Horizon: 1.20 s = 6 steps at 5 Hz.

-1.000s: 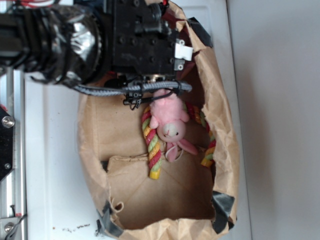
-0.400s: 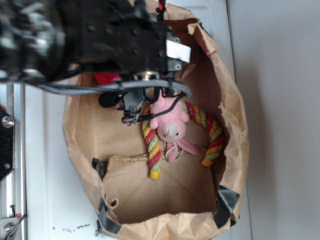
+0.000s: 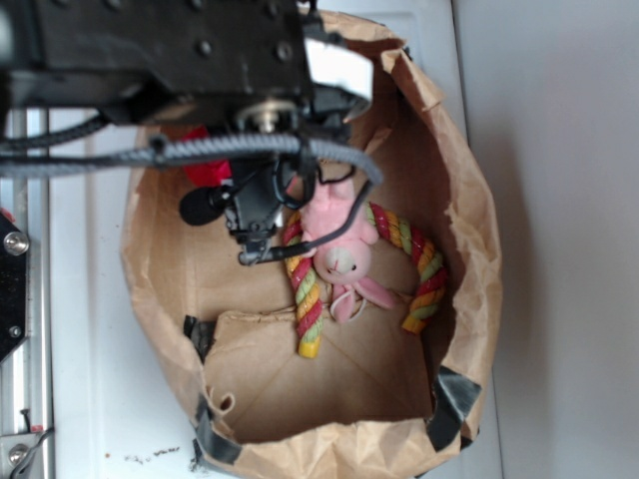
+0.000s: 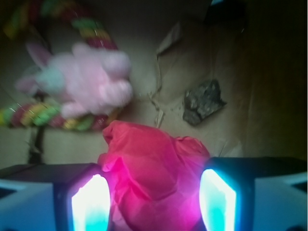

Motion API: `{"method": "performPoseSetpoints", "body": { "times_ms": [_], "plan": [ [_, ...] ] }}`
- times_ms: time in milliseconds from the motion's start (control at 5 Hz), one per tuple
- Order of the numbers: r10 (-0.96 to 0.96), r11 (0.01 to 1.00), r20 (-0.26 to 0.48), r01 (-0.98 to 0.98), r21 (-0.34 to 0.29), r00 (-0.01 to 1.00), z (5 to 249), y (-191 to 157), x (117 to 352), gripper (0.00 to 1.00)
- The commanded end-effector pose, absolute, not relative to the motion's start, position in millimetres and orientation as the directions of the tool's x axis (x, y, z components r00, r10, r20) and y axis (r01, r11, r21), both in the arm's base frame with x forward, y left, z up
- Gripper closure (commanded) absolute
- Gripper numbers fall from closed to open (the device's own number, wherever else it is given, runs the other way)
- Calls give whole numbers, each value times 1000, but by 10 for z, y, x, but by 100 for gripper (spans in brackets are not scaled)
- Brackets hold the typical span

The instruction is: Grab the red paper.

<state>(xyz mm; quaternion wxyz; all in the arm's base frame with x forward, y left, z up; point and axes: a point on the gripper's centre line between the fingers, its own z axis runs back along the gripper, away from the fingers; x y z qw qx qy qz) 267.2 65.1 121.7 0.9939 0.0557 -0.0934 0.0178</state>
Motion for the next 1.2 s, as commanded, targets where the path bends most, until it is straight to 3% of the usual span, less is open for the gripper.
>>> {"method": "performPoseSetpoints", "body": {
  "times_ms": [0, 200, 400, 800, 1000],
  "plan": [
    [16, 997, 307, -40, 71, 951, 1829, 313, 2782, 100],
    [10, 998, 300, -28, 54, 954, 1979, 174, 2772, 100],
    [-26, 998, 291, 9, 60, 956, 2158, -141, 2568, 100],
    [-13, 997, 298, -10, 77, 954, 2281, -353, 2428, 100],
    [7, 997, 289, -30, 77, 957, 2277, -320, 2467, 100]
  ]
}}
